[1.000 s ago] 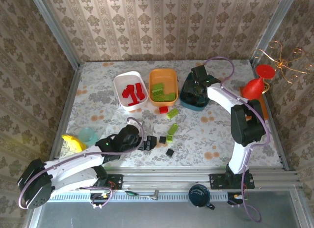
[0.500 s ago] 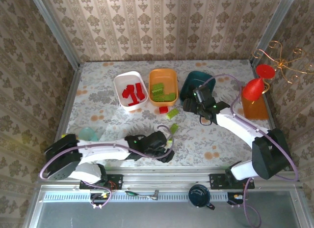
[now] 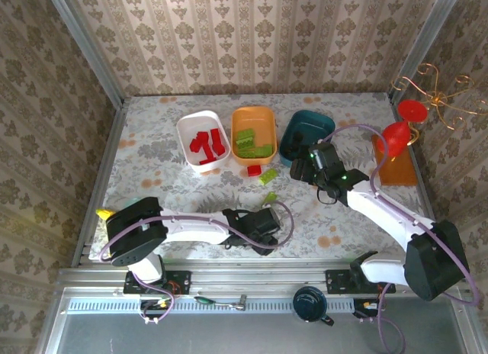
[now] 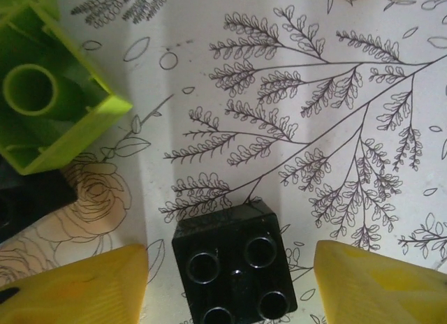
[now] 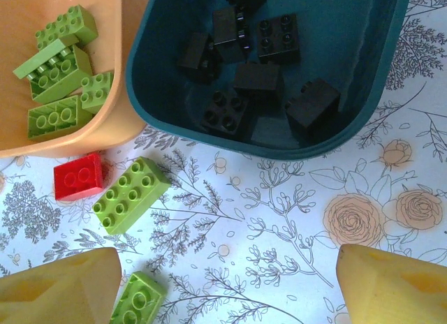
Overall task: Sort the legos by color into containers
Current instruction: Pick up the lego from the middle-left of the table.
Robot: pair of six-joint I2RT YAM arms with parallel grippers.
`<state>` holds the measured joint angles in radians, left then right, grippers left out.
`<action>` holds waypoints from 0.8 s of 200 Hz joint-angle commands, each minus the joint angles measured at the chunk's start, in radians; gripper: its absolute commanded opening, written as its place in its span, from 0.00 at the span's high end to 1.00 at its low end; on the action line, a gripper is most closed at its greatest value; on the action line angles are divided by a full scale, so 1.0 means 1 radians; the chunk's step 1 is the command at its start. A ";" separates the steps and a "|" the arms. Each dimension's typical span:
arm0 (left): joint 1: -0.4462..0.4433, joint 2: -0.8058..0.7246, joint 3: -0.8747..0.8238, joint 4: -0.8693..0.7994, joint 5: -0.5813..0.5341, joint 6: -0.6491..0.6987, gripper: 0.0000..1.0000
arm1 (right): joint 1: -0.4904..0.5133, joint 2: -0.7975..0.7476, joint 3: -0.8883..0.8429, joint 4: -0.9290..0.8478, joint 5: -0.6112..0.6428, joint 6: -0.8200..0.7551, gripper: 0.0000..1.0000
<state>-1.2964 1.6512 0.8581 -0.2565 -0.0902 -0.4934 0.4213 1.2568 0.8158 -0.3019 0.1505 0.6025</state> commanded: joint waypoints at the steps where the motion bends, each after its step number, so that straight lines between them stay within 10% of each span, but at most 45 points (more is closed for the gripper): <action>1: -0.009 0.020 0.022 -0.039 -0.009 0.019 0.40 | -0.007 -0.023 -0.017 -0.001 0.029 0.011 0.17; 88: 0.003 -0.057 0.035 -0.043 -0.033 0.040 0.65 | -0.023 -0.077 -0.062 -0.002 0.044 0.029 0.17; 160: 0.293 -0.032 0.284 0.076 0.132 0.167 0.67 | -0.023 -0.203 -0.142 -0.037 0.073 0.063 0.17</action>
<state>-1.0847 1.5684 1.0245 -0.2432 -0.0433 -0.3981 0.4030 1.1007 0.6930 -0.2970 0.1802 0.6376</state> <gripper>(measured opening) 0.341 0.831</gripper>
